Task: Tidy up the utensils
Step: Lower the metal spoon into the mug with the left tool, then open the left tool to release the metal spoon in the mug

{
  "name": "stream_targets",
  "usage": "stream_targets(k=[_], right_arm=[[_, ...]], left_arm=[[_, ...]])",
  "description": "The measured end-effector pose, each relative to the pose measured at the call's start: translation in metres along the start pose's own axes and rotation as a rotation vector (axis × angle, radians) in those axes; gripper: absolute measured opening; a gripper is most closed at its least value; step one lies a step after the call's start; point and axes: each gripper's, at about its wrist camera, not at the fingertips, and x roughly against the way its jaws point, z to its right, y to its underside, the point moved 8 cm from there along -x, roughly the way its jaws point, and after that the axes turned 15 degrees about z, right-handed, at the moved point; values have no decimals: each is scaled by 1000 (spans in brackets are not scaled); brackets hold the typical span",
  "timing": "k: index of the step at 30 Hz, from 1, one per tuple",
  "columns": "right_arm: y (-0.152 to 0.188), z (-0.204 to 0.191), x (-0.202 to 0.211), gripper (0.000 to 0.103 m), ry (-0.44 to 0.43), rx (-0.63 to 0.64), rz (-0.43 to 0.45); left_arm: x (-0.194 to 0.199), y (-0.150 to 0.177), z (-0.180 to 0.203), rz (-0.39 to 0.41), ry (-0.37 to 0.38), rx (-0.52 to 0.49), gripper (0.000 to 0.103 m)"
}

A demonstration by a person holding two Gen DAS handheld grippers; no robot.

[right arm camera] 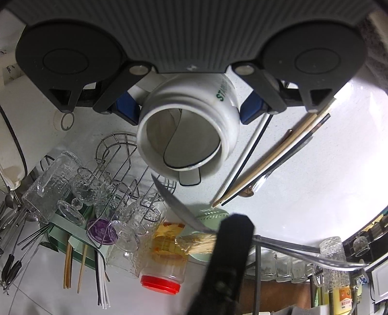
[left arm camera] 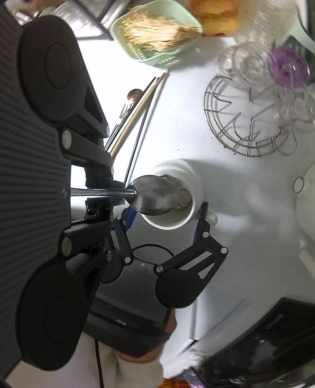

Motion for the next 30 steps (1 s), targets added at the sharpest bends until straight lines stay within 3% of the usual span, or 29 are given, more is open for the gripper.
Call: stream_targets(k=[8, 20, 30], right_arm=[[0, 0, 1, 91, -1, -9, 3], [0, -1, 2, 91, 2, -25, 13], [1, 0, 3, 90, -1, -25, 18]], left_arm=[[-20, -14, 13, -134, -15, -131, 6], [-41, -32, 26, -254, 8, -200, 6], [-43, -38, 24, -263, -14, -192, 6]])
